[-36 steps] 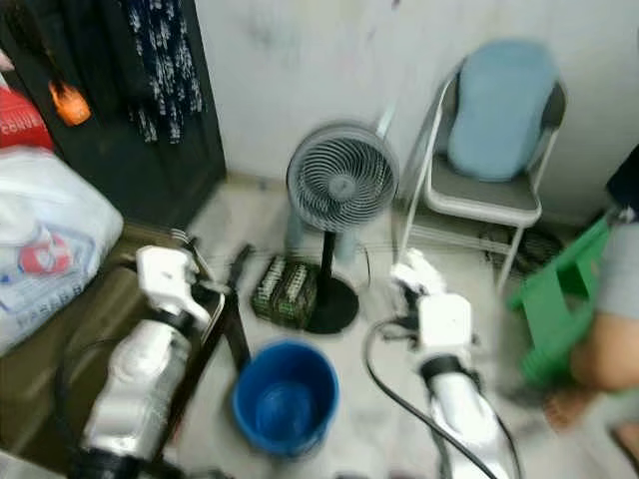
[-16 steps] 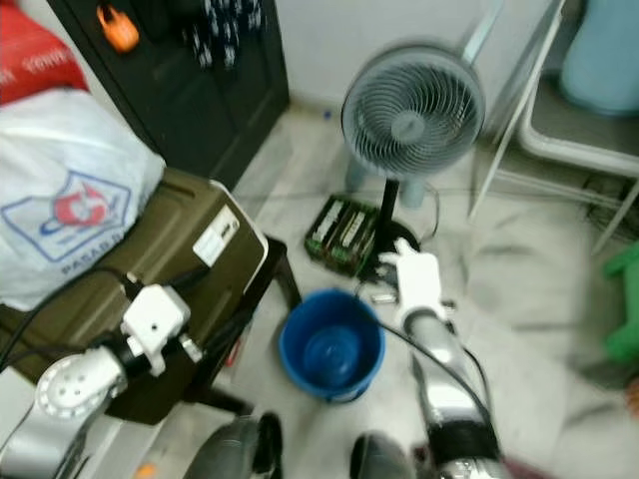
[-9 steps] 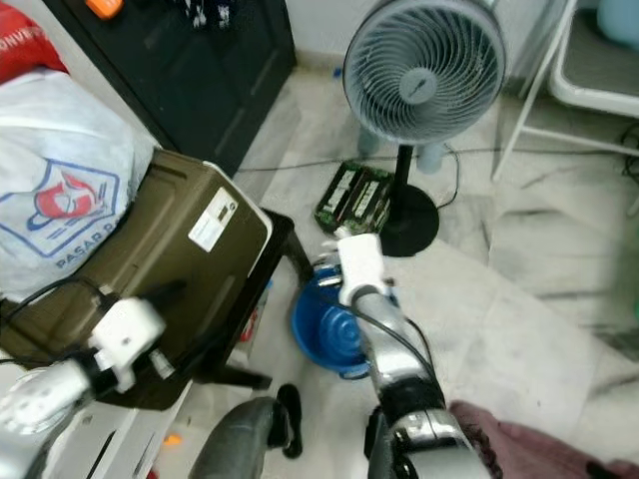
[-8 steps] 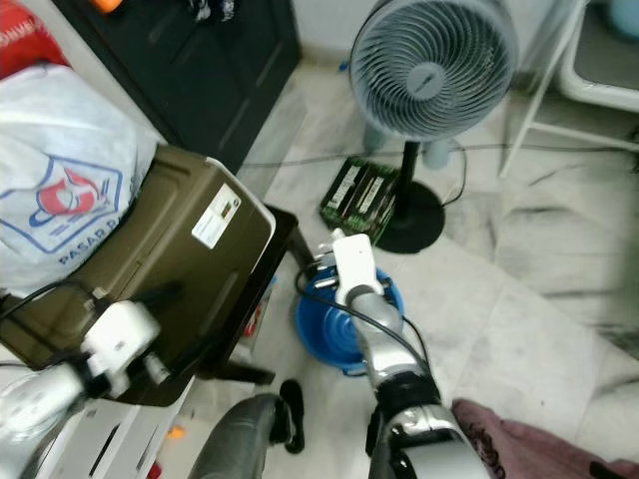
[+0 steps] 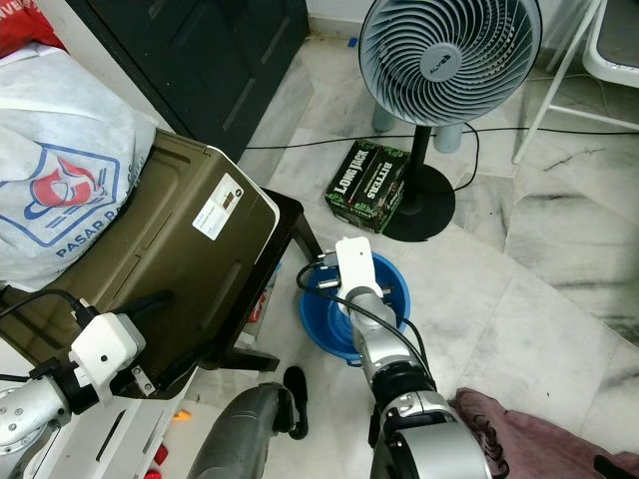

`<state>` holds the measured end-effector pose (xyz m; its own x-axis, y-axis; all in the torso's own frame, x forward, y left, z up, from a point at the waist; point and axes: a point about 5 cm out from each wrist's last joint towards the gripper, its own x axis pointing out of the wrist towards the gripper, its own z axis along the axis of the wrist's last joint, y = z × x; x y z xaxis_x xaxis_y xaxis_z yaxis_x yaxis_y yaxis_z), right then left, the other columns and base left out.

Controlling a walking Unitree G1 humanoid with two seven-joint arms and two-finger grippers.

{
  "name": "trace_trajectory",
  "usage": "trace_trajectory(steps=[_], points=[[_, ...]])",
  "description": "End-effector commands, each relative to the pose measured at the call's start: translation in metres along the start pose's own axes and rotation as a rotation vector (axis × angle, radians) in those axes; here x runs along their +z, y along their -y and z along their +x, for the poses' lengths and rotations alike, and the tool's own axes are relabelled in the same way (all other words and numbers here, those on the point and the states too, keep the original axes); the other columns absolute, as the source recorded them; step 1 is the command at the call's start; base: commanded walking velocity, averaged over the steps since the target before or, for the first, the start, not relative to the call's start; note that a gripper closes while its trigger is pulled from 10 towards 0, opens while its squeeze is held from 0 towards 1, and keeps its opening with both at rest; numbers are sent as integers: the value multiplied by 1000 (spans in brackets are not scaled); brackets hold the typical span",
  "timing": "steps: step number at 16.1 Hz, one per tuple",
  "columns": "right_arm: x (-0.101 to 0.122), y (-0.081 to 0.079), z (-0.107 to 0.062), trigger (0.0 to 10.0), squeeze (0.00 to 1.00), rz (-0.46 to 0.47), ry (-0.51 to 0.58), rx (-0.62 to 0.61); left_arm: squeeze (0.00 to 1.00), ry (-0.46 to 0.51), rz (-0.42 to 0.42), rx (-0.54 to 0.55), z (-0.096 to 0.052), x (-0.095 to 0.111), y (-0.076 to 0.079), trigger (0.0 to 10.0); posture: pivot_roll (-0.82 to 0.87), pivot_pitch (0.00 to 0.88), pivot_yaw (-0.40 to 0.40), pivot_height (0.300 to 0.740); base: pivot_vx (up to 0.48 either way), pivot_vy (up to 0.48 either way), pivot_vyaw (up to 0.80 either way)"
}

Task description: Clean up the room

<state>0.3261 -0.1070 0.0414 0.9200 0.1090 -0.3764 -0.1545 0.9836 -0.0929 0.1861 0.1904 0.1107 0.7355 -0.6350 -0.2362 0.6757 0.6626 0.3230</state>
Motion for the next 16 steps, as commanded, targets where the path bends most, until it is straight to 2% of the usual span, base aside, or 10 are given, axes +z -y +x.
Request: trace_trajectory(steps=[1, 4, 7, 12, 14, 16], points=[[-4, -4, 0, 10000, 1000, 19, -14, 4, 0, -27, -4, -10, -5, -3, 0, 10000, 300, 363, 219, 740, 0, 0, 0], [-1, 1, 2, 10000, 1000, 18, 1, -15, 0, -26, -21, -3, -5, -3, 0, 10000, 297, 359, 216, 740, 0, 0, 0], [8, 3, 3, 10000, 1000, 11, 67, -30, 0, -26, -21, 1, -4, -2, 0, 10000, 299, 352, 212, 740, 0, 0, 0], [22, -1, 2, 10000, 1000, 47, 165, -6, 0, -25, -21, 7, -1, -3, -1, 10000, 293, 342, 211, 740, 0, 0, 0], [30, -8, -6, 10000, 1000, 85, 259, 66, 0, -21, -23, 10, 2, -5, 0, 10000, 272, 336, 202, 740, 0, 0, 0], [25, -17, -27, 10000, 1000, 68, 321, 163, 0, -7, -28, 18, 9, -6, 1, 10000, 232, 323, 182, 740, 0, 0, 0]])
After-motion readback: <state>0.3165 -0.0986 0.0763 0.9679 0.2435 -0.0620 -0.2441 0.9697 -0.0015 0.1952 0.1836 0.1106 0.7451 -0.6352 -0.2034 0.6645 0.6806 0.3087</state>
